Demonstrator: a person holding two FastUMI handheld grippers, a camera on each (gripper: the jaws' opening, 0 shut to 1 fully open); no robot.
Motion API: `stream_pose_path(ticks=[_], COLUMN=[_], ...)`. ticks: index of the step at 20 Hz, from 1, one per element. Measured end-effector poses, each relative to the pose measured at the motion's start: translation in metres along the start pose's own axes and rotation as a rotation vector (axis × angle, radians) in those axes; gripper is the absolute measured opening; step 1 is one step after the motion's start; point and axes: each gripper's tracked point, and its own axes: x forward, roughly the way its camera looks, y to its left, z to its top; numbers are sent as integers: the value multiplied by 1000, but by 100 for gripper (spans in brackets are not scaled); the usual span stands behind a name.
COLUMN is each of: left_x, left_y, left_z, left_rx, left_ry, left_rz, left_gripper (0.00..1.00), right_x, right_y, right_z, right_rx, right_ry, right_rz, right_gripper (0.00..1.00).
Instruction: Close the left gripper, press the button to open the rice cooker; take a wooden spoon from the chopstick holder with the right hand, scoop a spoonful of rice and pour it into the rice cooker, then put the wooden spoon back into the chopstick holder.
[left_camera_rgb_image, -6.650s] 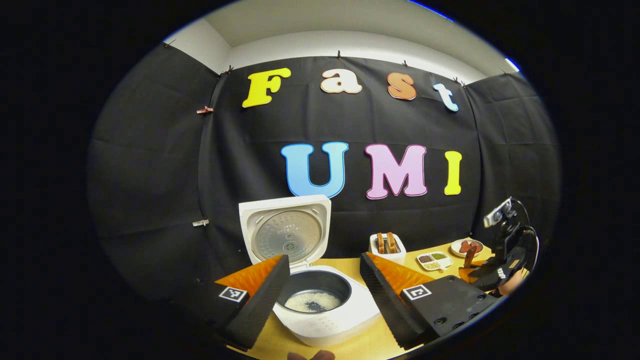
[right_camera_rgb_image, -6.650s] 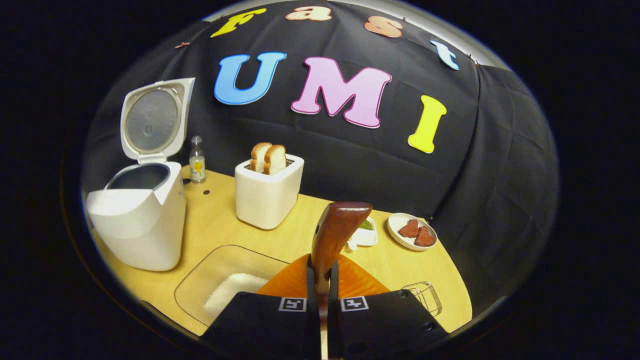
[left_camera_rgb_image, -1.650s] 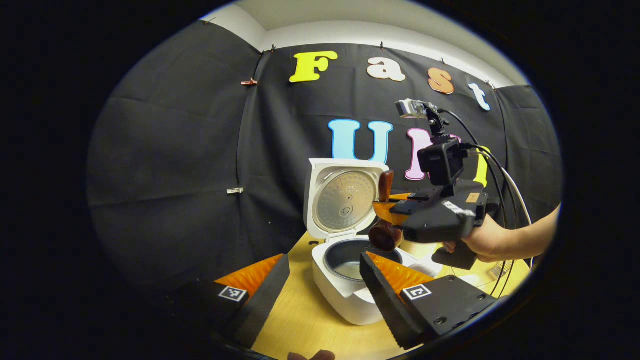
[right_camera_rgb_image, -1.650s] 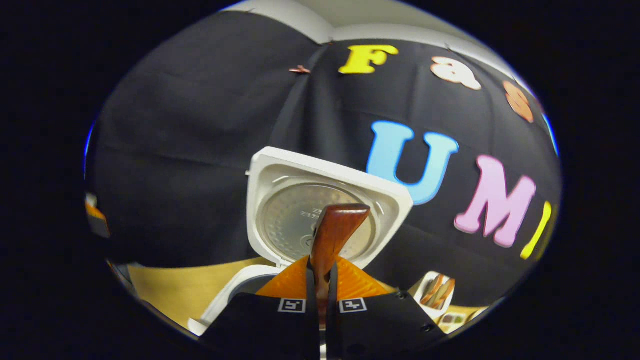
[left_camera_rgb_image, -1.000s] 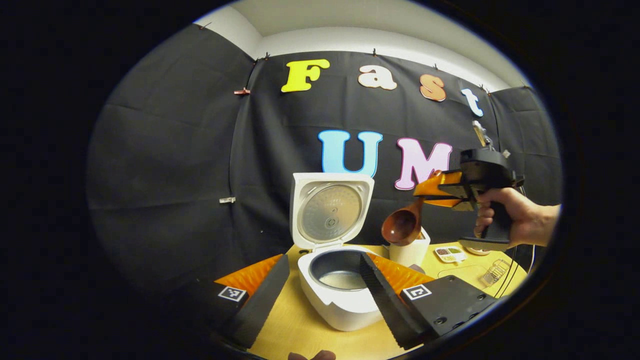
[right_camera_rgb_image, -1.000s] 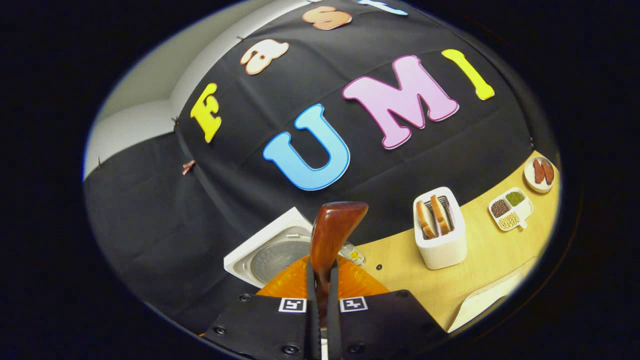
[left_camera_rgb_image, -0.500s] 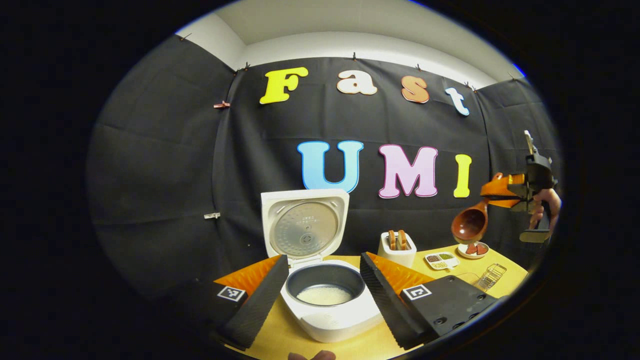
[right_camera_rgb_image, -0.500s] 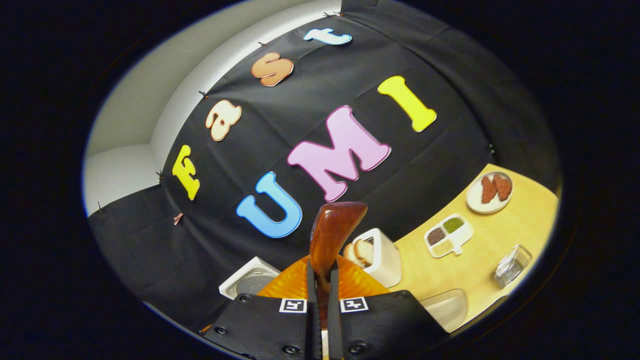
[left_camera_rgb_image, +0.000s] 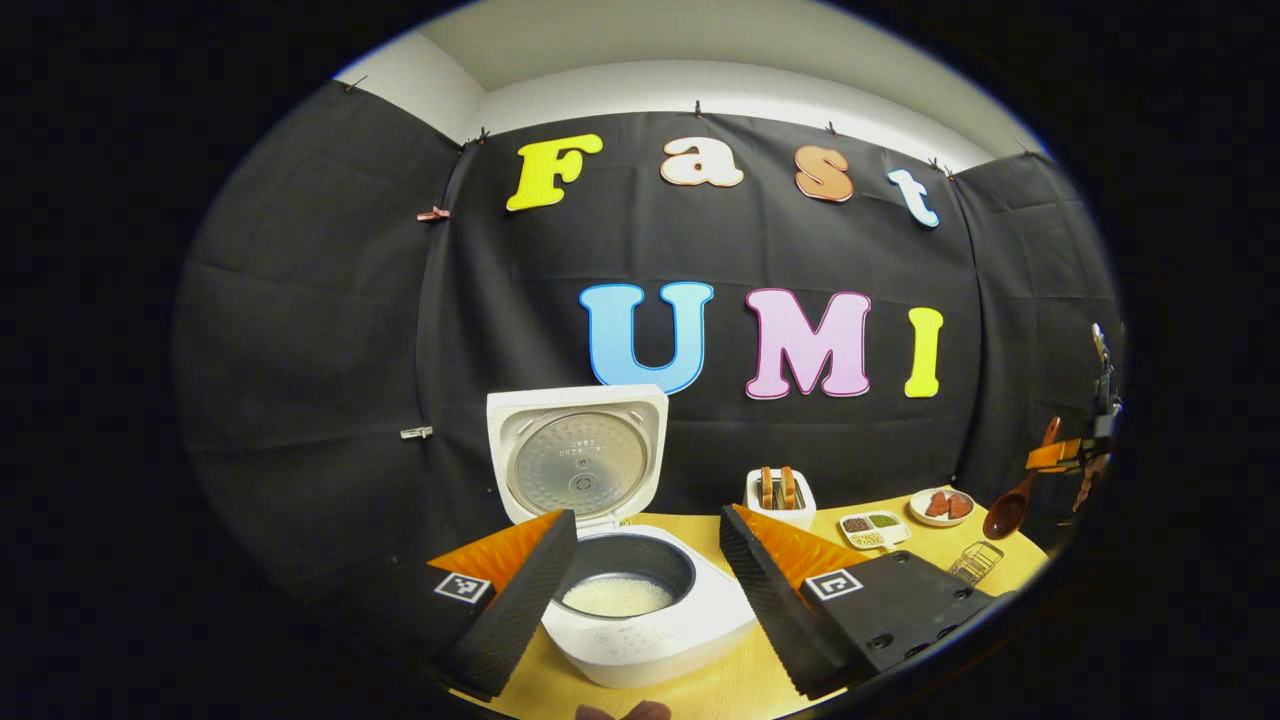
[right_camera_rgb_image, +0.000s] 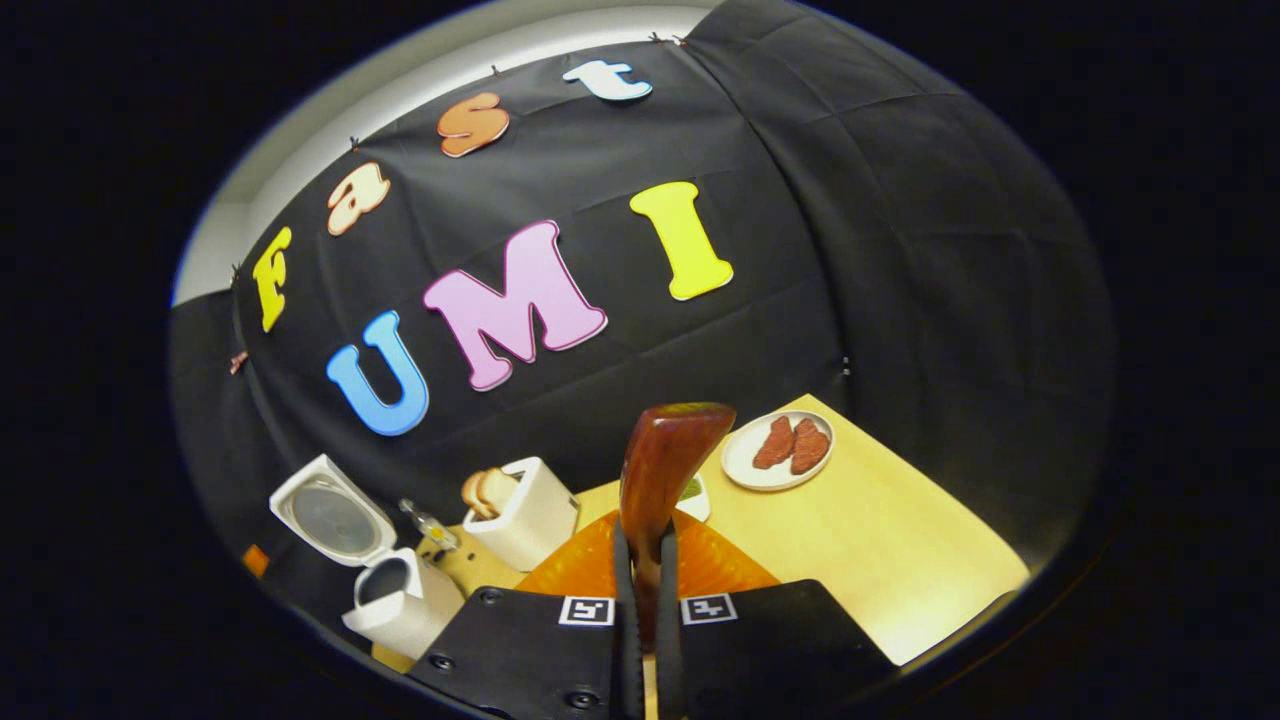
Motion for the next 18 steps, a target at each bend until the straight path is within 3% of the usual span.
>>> stream_pose_path(ticks=[5,9,13,18], left_x=[0,2,17,47], left_y=[-13,-18,-25,3], left_z=[10,24,27,50], left_rx=[29,29,-32,-8], left_ry=[2,-28,-28,-79], left_rz=[34,33,1,65], left_gripper=[98,98,98,97], right_x=[32,50,60,55], right_y=[-39,-49,-53,-64], right_z=[-39,-71,-104,-102], right_rx=[-97,-86,-41,-9], right_ry=[73,123,198,187], right_rz=[-29,-29,-36,-92], right_gripper=[10,10,11,20])
